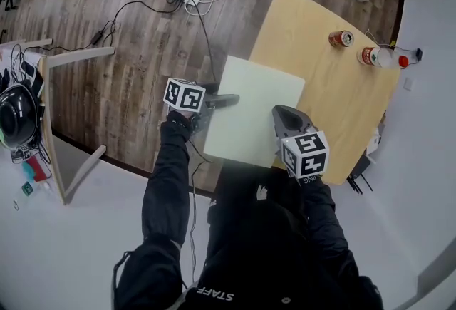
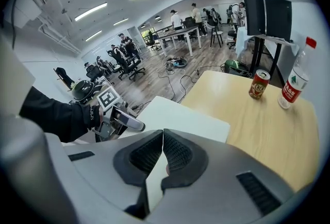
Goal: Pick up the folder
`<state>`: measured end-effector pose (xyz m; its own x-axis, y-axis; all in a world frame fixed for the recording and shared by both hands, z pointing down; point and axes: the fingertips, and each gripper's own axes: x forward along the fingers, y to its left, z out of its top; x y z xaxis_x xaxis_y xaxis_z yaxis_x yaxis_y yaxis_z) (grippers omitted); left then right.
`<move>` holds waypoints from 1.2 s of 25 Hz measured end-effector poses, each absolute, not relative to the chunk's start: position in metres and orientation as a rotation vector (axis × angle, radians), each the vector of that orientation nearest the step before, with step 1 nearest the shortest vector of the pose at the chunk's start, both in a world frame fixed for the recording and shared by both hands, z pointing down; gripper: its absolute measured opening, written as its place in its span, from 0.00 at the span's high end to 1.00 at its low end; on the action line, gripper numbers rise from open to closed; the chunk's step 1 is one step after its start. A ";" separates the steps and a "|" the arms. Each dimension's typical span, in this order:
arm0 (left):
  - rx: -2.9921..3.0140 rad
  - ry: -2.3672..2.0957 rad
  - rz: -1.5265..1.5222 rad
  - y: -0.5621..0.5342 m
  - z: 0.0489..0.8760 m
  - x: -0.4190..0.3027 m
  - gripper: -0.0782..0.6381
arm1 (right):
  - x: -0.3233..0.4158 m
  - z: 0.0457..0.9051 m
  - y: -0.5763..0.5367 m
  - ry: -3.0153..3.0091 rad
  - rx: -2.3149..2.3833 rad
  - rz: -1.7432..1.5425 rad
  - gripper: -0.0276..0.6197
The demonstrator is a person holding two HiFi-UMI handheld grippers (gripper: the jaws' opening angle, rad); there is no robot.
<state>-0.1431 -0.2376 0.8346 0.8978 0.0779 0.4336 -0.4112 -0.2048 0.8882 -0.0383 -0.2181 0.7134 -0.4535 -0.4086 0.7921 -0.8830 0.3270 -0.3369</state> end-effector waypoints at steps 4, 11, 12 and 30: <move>1.698 -0.186 0.420 -0.232 0.837 -0.135 0.33 | -0.033 0.717 -0.215 -1.992 1.133 1.056 0.92; 1.717 -0.160 0.396 -0.226 0.833 -0.128 0.33 | -0.031 0.717 -0.213 -1.984 1.147 1.082 0.92; 1.715 -0.170 0.386 -0.226 0.832 -0.130 0.33 | -0.031 0.715 -0.213 -1.987 1.147 1.080 0.92; 1.880 -0.610 0.319 -0.234 0.724 -0.156 0.42 | -0.035 0.649 -0.213 -2.123 1.163 1.010 0.92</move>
<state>-0.1556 -0.2344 0.7241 0.8326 -0.2608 0.4886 -0.5501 -0.2863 0.7845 -0.0353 -0.2128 0.6494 -0.5012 -0.4799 0.7201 -0.8614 0.3559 -0.3624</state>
